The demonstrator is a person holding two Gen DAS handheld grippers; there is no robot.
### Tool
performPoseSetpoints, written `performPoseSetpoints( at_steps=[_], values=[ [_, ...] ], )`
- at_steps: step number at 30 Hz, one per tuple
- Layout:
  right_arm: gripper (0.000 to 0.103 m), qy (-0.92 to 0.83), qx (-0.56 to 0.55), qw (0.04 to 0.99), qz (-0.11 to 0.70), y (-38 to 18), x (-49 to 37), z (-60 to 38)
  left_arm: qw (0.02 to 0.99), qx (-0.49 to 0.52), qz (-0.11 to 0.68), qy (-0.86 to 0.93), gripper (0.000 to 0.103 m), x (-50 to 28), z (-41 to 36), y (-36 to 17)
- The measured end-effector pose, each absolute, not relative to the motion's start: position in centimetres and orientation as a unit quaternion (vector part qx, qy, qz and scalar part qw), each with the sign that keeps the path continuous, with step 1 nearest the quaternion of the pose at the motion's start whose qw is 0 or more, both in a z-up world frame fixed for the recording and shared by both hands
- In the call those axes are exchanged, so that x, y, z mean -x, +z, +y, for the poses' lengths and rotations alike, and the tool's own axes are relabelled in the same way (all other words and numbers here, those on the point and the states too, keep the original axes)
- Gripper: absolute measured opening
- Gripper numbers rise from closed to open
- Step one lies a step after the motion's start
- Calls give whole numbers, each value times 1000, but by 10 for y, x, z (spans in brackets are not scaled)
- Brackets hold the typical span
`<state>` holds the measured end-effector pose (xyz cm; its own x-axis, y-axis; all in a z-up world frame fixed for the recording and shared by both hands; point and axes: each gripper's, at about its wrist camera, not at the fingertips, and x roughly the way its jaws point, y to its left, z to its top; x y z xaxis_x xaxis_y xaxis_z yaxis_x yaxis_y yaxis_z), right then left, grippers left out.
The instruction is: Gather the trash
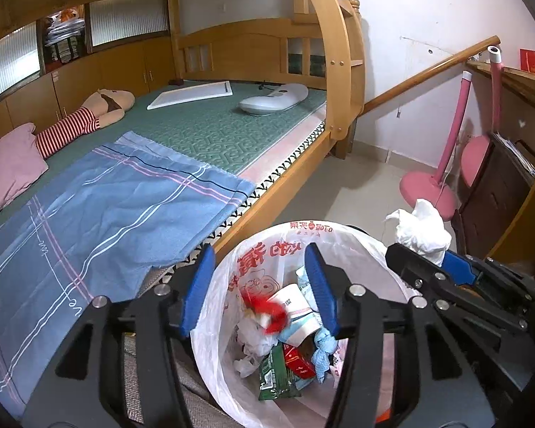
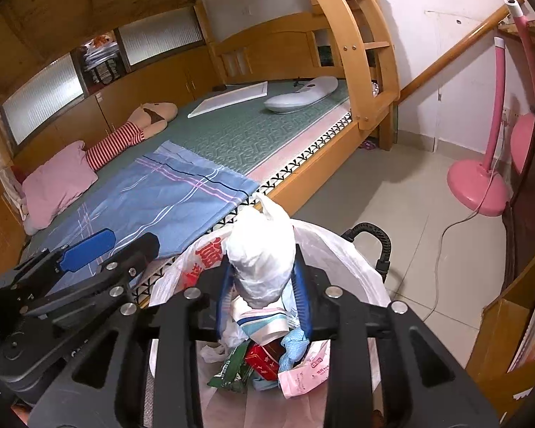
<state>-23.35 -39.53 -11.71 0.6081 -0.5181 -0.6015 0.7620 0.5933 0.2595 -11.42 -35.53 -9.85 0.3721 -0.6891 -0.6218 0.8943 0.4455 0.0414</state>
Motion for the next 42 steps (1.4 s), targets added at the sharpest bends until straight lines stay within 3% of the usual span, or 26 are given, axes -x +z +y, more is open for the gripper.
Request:
performPoseSetpoints(
  at_steps=[9, 14, 15, 17, 20, 30, 35, 42],
  values=[
    [31, -373, -258, 859, 239, -118, 237, -398, 816, -177, 265, -483, 55, 107, -348, -92],
    [34, -369, -257, 858, 248, -120, 236, -399, 830, -160, 252, -471, 73, 100, -337, -81],
    [39, -366, -256, 858, 253, -121, 234, -399, 833, -157, 249, -468, 76, 98, -335, -78],
    [75, -363, -248, 858, 266, -123, 230, -397, 837, -150, 246, -464, 78, 94, -331, -74],
    [86, -371, -223, 865, 255, -119, 230, -389, 842, -143, 247, -458, 79, 89, -327, -71],
    [87, -408, -212, 859, 224, -105, 237, -385, 851, -137, 226, -454, 85, 91, -318, -58],
    [99, -485, -176, 840, 169, -78, 253, -375, 861, -125, 198, -451, 94, 100, -306, -39],
    [100, -539, -150, 820, 121, -49, 269, -364, 873, -103, 170, -446, 100, 109, -286, -12]
  ],
)
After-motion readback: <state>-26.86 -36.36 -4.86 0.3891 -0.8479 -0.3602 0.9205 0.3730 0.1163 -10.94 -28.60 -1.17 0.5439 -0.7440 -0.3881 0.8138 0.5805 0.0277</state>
